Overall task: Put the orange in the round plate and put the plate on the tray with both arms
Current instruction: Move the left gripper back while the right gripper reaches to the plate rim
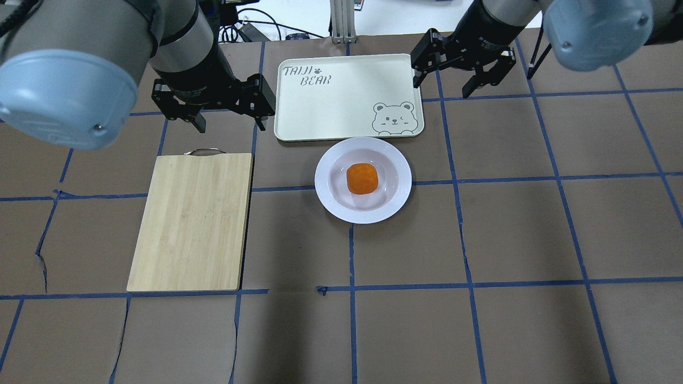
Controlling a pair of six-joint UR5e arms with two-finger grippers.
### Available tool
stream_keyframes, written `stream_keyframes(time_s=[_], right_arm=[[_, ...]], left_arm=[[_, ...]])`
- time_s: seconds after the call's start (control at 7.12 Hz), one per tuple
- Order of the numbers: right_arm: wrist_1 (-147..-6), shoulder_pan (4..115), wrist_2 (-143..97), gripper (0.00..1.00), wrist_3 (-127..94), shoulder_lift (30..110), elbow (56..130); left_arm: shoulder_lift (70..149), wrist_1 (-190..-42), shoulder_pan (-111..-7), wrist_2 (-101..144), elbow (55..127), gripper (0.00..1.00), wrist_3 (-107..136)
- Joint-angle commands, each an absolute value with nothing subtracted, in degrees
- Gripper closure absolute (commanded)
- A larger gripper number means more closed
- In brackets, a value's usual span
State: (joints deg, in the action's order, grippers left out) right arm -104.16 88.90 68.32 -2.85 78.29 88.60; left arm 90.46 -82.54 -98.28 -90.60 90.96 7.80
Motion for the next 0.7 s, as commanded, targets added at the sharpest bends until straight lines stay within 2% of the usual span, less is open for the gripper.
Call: stream_keyframes(time_s=[0.0, 0.14, 0.56], right_arm=[[-123.5, 85.2, 53.0, 0.00, -2.2, 77.0, 104.9], [-132.3, 83.7, 47.4, 0.00, -2.0, 74.6, 110.1], [-139.7, 80.3, 31.8, 0.00, 2.7, 66.4, 111.8]], left_arm=[[87.7, -80.9, -93.9, -90.6, 93.7, 0.00, 6.8], [87.4, -81.7, -92.3, -90.2, 93.3, 0.00, 5.1], [87.0, -82.7, -92.2, -89.8, 93.3, 0.00, 4.8]])
